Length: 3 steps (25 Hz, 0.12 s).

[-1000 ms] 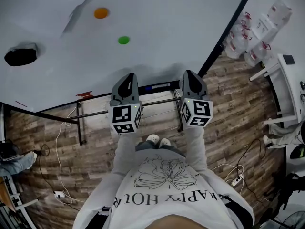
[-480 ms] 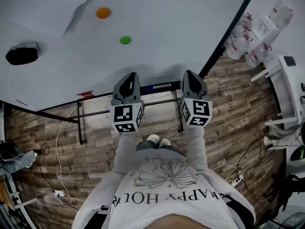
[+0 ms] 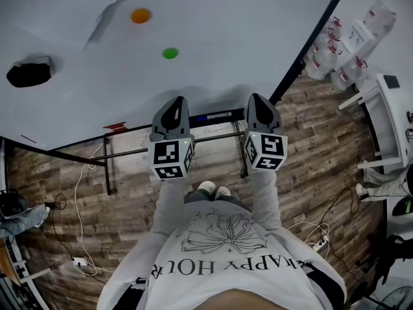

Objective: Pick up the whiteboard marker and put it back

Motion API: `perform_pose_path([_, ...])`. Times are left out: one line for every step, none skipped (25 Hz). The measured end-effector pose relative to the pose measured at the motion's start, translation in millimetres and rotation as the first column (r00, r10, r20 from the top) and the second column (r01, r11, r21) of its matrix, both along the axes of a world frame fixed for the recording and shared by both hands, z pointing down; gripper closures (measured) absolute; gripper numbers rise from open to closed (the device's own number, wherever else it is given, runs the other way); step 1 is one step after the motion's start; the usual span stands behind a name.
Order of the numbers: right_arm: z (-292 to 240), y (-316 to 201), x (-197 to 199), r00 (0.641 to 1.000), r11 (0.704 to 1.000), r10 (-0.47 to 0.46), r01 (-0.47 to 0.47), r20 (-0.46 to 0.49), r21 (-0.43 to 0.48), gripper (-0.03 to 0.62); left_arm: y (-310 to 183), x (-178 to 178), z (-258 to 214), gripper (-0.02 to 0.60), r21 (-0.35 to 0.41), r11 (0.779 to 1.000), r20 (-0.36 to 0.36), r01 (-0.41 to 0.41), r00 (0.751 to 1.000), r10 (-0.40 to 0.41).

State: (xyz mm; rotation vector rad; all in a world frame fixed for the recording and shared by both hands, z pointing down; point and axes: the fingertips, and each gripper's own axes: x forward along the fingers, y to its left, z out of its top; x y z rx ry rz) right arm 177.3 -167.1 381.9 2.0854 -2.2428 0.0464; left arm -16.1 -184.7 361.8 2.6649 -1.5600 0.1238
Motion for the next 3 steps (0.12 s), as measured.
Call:
perform_pose_path([-0.1, 0.2, 0.0, 1.000, 1.000, 0.001, -0.001, 0.001, 0.001, 0.589, 0.0, -0.4, 0.4, 0.572, 0.000, 1.000, 0.001, 0.001, 1.000, -0.001])
perform_pose_path([-0.1, 0.3, 0.1, 1.000, 1.000, 0.002, -0.002, 0.001, 0.001, 0.589, 0.1, -0.7, 1.0, 0.572, 0.000, 1.000, 0.002, 0.001, 1.000, -0.001])
perform_pose_path([-0.1, 0.5, 0.1, 1.000, 1.000, 0.004, -0.004, 0.001, 0.001, 0.589, 0.2, -1.0, 1.5, 0.572, -0.001, 1.000, 0.003, 0.002, 1.000, -0.002])
